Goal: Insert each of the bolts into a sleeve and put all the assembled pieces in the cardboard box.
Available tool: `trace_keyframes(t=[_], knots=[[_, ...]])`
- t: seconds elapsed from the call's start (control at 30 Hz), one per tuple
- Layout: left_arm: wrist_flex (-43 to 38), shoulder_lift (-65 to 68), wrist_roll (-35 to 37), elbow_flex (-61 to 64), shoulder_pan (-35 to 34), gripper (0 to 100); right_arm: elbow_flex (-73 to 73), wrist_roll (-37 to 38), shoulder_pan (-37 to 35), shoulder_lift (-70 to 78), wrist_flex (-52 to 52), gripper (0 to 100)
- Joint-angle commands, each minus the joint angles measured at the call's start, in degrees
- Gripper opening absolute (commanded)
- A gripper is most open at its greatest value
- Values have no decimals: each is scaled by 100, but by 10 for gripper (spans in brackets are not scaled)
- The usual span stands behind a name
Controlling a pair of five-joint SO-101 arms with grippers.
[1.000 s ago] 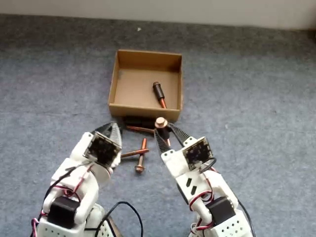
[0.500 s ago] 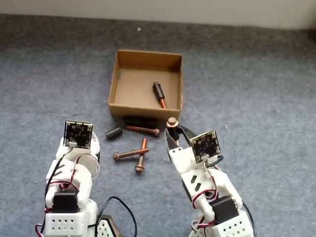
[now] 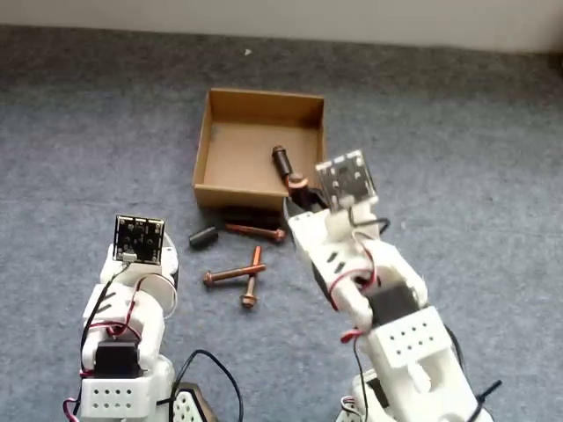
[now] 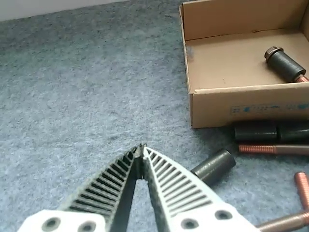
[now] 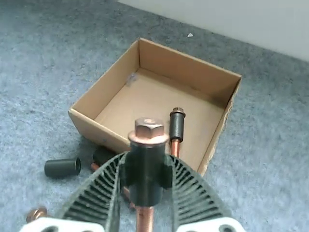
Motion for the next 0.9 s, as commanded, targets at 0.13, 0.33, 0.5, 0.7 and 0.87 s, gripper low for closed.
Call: trace_keyframes(t=[0.13, 0.33, 0.5, 0.7, 0.87], knots=[[-149, -48, 18, 66, -92, 7, -1903, 229, 215, 2105, -1121, 19], [-149, -48, 18, 75, -101, 7, -2440, 378, 567, 3758, -2185, 19], [-149, -48, 18, 75, -110, 7, -2659, 378, 734, 4813, -2677, 19], [-149, -48, 18, 75, -92, 7, -2659, 378, 752, 5789, -3143, 19], [-132, -48, 9, 84, -92, 7, -2668, 378, 752, 6448, -3653, 19]])
